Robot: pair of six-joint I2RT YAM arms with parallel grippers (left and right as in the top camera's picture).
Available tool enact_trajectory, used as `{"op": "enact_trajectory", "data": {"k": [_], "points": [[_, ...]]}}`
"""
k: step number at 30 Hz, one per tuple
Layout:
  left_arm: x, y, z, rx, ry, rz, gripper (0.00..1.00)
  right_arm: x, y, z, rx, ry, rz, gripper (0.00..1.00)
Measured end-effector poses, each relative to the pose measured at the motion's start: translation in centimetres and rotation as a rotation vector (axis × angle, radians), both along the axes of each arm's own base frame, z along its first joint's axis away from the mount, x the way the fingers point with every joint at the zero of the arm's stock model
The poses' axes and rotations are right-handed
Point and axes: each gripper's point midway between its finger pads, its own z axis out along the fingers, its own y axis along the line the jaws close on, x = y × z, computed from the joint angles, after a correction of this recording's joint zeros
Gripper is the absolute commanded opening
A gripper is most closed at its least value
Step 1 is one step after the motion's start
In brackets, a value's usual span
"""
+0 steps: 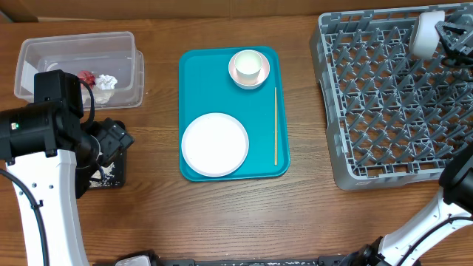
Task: Sort waste into correct bins and load items into the dishwasher
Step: 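Lower the bowl into the rack and open the right gripper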
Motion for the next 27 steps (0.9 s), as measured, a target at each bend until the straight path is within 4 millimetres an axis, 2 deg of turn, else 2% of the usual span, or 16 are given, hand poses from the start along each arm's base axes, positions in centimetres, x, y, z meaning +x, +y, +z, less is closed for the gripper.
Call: {"op": "enact_trajectory", "data": {"k": [8,16,27], "points": [[0.0,0.0,0.0,0.000,0.000,0.000,1.00,0.9,-1.0,-1.0,0.027,0.020,-0.053,0.04],[0.0,0.0,0.0,0.000,0.000,0.000,1.00,2.2,-1.4,-4.7,0.101,0.073,-0.074,0.04],[0.0,0.0,0.0,0.000,0.000,0.000,1.00,2.5,-1.4,-4.8,0.126,0.081,-0.087,0.06]]}}
